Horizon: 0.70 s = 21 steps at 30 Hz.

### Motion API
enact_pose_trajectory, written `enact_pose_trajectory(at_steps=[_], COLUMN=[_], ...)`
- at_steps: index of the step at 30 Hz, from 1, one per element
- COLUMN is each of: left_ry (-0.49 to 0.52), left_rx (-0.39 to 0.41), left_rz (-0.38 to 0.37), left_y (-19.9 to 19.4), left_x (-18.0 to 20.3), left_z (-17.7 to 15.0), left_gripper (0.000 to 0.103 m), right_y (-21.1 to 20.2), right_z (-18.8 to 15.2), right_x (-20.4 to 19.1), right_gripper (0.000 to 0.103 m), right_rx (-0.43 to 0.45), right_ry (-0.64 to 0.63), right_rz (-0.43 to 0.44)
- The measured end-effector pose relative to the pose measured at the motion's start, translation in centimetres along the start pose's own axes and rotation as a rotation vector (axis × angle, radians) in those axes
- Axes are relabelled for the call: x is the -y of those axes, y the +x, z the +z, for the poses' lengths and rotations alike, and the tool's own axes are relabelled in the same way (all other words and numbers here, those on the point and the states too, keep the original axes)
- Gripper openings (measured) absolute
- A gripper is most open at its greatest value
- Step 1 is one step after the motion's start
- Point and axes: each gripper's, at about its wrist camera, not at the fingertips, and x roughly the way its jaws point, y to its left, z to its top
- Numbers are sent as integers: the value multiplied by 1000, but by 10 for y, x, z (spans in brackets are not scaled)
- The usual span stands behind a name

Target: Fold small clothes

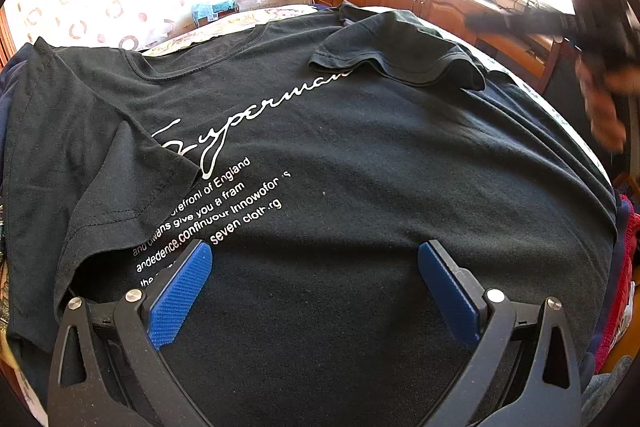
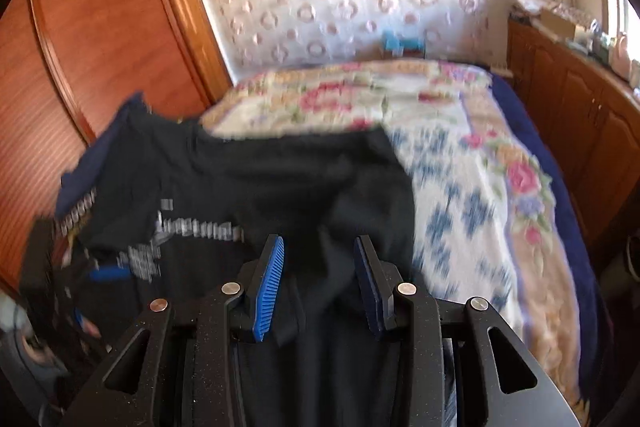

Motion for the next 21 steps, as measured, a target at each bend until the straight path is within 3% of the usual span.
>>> enact_pose_trajectory(at_steps=[5,8,9,12,14,21], left_ry=[-7,-28,-34,-40,-36,-47], left_rx=[1,5,8,6,3,3], left_rz=[1,4,-1,10,18,26], left_y=[0,-1,-2,-2,-2,0], left_x=[-1,-4,-5,-5,-4,-7], left_z=[0,0,0,0,-1,0], left_gripper=[103,103,103,103,103,103], right_y=[16,25,32,25,20,-18], right_z=[-25,-30,-27,-21,-21,-31], right_x=[-21,-30,-30,-34,-35,-52], right_gripper=[38,38,36,13,6,6], right_rx=[-66,-83,-85,-45,-22,-56], right_ry=[-64,-102,-103,-94,-110,-218], right_rz=[-2,-62,-68,-43,-50,3])
